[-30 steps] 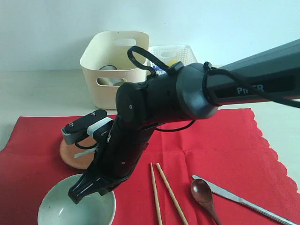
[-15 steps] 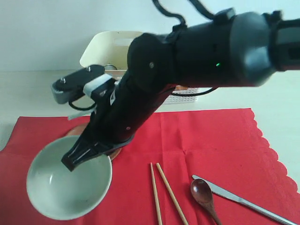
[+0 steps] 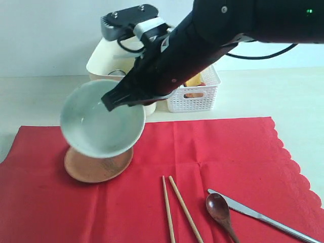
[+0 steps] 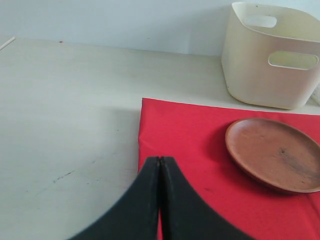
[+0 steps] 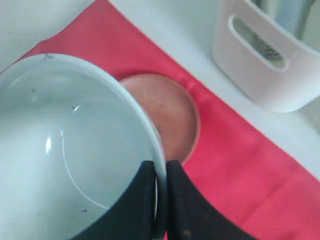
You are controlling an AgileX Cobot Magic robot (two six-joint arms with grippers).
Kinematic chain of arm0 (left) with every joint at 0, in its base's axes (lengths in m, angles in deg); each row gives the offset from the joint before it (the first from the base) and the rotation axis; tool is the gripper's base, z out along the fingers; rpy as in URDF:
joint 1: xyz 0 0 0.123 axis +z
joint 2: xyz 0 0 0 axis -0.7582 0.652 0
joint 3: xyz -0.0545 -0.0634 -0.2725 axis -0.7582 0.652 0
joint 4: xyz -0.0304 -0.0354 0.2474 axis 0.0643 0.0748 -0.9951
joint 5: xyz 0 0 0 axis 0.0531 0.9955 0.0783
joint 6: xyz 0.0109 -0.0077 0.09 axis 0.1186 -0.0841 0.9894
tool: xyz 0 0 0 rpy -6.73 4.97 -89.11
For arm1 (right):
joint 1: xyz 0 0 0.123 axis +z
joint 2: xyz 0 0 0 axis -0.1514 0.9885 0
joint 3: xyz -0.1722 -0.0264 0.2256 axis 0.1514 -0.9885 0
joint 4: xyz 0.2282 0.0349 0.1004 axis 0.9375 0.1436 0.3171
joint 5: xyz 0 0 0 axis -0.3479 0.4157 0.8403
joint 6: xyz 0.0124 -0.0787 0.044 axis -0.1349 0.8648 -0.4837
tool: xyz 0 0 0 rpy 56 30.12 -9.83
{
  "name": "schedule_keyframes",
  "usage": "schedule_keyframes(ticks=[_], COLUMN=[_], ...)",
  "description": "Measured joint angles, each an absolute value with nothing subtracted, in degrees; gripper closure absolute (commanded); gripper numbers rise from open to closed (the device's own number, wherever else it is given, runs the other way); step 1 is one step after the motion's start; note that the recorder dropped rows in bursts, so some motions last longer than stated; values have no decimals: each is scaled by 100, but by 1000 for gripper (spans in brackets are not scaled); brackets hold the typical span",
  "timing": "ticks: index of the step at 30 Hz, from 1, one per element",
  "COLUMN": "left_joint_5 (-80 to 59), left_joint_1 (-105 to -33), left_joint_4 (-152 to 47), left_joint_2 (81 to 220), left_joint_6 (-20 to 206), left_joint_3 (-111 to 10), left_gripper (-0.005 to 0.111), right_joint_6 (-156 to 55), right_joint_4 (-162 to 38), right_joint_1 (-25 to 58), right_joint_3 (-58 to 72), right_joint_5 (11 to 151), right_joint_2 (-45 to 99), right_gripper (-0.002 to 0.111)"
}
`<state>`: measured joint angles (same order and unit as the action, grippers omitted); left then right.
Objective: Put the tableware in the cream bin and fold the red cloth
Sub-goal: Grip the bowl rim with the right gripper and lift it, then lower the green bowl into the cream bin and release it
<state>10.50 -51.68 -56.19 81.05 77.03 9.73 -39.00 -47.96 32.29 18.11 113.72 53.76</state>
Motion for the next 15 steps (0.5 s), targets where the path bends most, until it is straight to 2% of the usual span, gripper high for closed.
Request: schedule_keyframes(ticks=[15], left_joint_5=[1050], left_joint_1=[-5168], left_joint_4=[-5619], left_joint_2=[8105], left_joint_6=[7703], left_joint_3=[973], left_gripper=[107], right_joint_6=[-3795], right_joint_4=[-4820], right_joint_1=[2039], right_joint_3=[3203], right_joint_5=[10609], right_joint_2=[6403], right_gripper=[108])
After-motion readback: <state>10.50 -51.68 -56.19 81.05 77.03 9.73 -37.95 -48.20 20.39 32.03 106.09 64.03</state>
